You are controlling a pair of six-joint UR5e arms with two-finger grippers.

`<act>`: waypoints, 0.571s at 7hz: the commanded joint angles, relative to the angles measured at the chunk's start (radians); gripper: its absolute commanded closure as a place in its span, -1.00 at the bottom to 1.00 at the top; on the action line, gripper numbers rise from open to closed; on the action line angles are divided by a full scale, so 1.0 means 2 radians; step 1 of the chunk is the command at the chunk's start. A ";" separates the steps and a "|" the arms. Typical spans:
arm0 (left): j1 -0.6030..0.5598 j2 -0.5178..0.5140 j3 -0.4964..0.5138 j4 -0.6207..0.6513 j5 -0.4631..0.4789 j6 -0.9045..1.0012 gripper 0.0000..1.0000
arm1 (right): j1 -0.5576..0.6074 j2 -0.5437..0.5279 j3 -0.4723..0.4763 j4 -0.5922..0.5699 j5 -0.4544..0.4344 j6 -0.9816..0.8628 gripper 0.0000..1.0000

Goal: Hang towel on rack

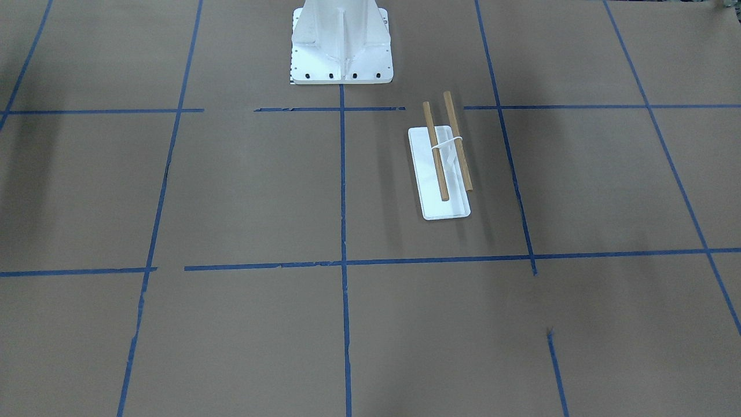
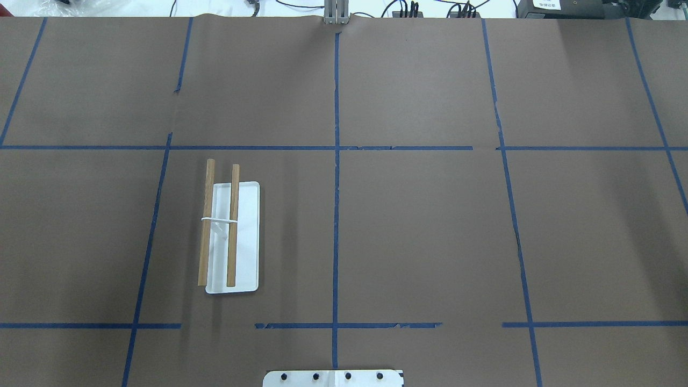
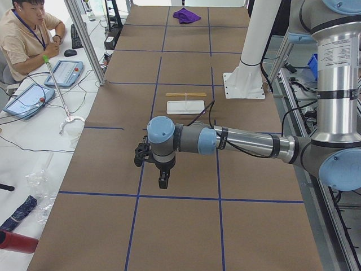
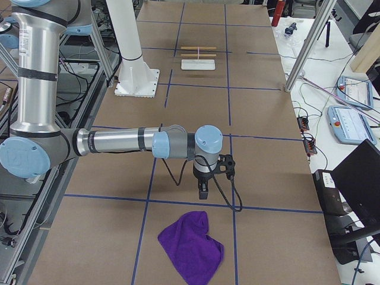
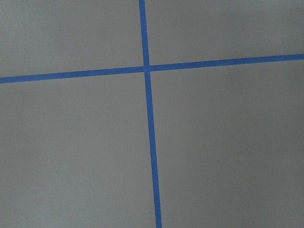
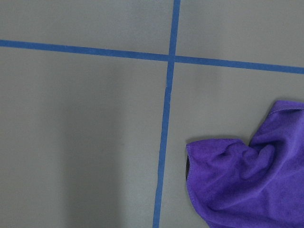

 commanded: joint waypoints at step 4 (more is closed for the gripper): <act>0.000 -0.002 0.002 0.001 0.002 0.001 -1.00 | -0.001 0.020 0.001 0.001 -0.003 -0.007 -1.00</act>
